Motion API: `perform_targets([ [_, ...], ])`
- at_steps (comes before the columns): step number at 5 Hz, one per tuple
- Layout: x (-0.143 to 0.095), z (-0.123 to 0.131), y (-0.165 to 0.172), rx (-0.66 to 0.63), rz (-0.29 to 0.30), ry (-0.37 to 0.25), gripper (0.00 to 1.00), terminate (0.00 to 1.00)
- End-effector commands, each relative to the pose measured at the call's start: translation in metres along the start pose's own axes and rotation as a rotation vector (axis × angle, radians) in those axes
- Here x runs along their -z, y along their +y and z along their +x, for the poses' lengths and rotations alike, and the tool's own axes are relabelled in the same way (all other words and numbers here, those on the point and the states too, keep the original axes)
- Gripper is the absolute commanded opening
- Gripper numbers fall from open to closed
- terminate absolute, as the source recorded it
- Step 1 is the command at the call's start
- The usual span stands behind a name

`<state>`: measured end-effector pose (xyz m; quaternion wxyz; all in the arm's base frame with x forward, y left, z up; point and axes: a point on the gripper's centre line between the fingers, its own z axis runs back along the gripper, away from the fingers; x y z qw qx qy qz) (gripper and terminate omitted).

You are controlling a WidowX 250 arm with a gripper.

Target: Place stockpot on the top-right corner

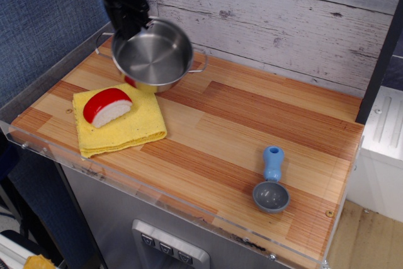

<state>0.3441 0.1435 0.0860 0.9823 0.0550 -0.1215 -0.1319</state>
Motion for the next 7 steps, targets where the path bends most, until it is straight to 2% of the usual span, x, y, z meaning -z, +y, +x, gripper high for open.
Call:
perform_targets([
  [1, 0.005, -0.001, 0.027, -0.105, 0.041, -0.021, 0.00, 0.00],
  [3, 0.026, -0.008, 0.041, -0.218, 0.031, -0.008, 0.00, 0.00],
  [6, 0.061, -0.019, 0.025, -0.275, -0.042, -0.012, 0.00, 0.00],
  [7, 0.056, -0.016, 0.027, -0.268, -0.040, -0.004, 1.00, 0.00],
])
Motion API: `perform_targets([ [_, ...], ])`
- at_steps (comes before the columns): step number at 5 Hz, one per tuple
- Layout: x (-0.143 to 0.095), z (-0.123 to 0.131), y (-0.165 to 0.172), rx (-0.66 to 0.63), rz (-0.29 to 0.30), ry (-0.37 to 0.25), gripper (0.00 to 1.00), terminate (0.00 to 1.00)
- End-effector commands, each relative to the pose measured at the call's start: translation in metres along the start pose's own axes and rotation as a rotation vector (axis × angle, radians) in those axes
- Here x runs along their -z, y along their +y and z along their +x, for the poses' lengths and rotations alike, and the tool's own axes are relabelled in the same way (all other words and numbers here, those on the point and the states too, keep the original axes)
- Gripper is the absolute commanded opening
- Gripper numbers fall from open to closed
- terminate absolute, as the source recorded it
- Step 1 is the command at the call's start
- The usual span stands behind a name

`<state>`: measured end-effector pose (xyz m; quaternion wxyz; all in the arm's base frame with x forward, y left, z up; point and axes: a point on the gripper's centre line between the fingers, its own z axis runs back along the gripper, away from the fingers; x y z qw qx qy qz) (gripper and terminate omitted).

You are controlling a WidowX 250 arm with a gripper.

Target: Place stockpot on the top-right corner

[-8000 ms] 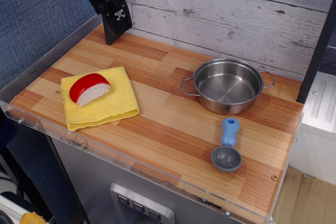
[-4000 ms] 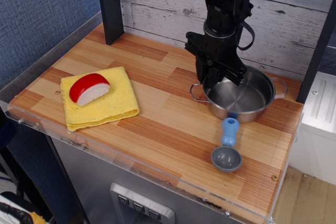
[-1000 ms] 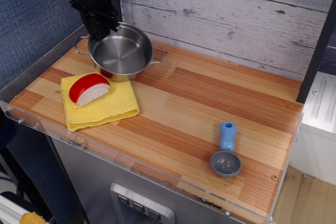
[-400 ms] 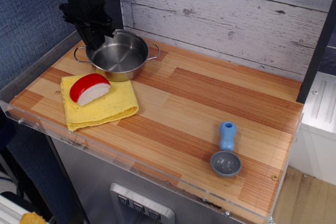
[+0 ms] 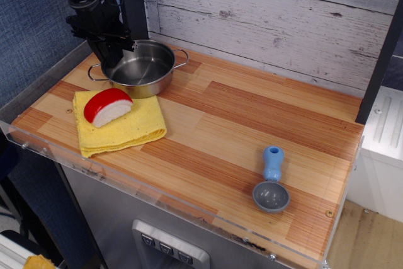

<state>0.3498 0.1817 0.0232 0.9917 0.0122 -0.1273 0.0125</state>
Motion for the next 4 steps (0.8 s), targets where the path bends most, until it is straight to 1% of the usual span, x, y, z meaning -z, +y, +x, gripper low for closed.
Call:
perform_targets([
  [1, -0.013, 0.004, -0.004, 0.033, 0.022, 0.006, 1.00, 0.00],
  [2, -0.014, 0.005, -0.004, 0.037, 0.022, 0.007, 1.00, 0.00],
  [3, -0.022, 0.008, -0.003, 0.045, 0.036, 0.002, 1.00, 0.00],
  [4, -0.040, 0.018, -0.003, 0.081, 0.062, -0.027, 1.00, 0.00],
])
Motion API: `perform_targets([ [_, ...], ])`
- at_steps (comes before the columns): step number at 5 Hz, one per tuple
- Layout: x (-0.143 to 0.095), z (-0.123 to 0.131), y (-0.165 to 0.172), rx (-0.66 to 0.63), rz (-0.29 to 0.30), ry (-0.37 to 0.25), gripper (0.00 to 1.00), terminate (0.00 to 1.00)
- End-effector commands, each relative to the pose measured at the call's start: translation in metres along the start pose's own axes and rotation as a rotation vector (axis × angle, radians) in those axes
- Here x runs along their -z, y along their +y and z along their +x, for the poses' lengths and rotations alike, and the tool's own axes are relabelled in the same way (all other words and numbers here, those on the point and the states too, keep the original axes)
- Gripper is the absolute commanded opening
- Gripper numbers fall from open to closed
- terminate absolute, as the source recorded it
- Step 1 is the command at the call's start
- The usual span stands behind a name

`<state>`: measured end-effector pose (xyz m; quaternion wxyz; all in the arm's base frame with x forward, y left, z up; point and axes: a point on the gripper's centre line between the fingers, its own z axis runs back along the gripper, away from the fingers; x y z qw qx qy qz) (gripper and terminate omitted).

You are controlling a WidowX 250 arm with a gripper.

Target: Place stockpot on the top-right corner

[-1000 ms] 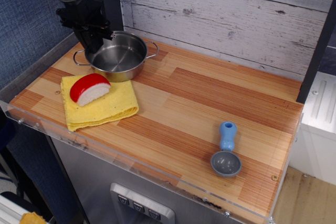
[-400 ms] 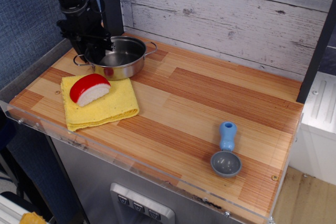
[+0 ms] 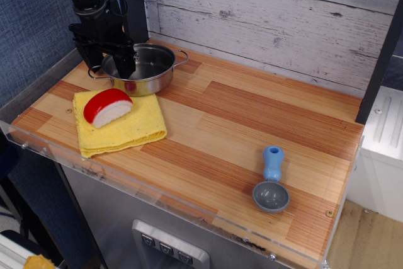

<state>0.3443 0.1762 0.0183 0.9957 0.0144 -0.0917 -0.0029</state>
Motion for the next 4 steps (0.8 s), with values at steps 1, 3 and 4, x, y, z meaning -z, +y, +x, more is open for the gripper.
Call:
perform_targets([
  [1, -0.074, 0.035, -0.004, 0.082, 0.091, -0.136, 1.00, 0.00],
  [3, -0.121, 0.051, -0.041, 0.171, 0.099, -0.172, 1.00, 0.00],
  [4, -0.136, 0.054, -0.058, 0.202, 0.091, -0.206, 1.00, 1.00],
])
